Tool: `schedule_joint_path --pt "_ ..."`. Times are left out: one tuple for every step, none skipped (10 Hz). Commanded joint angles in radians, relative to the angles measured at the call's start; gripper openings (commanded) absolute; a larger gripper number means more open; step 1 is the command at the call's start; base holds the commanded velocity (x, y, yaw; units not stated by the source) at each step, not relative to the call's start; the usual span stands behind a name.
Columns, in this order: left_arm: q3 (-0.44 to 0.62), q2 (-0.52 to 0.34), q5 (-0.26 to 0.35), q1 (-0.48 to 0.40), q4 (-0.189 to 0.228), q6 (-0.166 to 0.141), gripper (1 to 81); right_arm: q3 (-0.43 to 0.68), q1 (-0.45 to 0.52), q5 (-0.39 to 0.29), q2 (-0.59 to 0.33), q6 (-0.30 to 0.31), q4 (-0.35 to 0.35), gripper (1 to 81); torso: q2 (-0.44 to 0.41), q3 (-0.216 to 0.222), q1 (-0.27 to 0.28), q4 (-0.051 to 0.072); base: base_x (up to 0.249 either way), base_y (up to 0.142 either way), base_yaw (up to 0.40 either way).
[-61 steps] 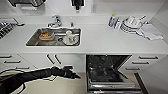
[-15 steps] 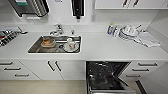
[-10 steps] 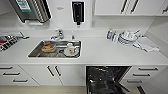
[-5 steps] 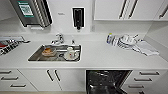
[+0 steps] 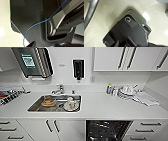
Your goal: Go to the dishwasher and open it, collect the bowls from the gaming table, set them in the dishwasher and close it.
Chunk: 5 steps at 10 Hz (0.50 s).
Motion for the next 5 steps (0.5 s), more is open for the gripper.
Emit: schedule_joint_path --pt "0.006 -0.004 0.065 -0.001 -0.006 0.006 81.1 -0.04 0.031 -0.081 -0.038 0.003 0.18 81.1 -0.094 0.0 0.061 0.0 0.0 0.0 0.0" --pt "0.006 -0.007 0.065 0.0 -0.008 0.006 81.1 -0.071 0.031 -0.081 -0.032 0.003 0.249 81.1 -0.13 0.0 0.083 0.0 0.0 0.0 0.0" --pt "0.006 -0.006 0.066 -0.001 -0.008 0.006 81.1 -0.1 0.026 -0.081 -0.021 0.003 0.321 81.1 -0.163 0.0 0.104 0.0 0.0 0.0 0.0" --pt "0.006 -0.008 0.066 -0.001 -0.008 0.006 81.1 -0.112 0.025 -0.081 -0.013 0.003 0.364 81.1 -0.201 0.001 0.127 0.0 0.0 0.0 0.0" --pt "0.006 -0.008 0.066 -0.001 -0.008 0.006 81.1 -0.114 0.035 -0.083 -0.007 0.003 0.381 81.1 -0.238 0.001 0.15 0.0 0.0 0.0 0.0"
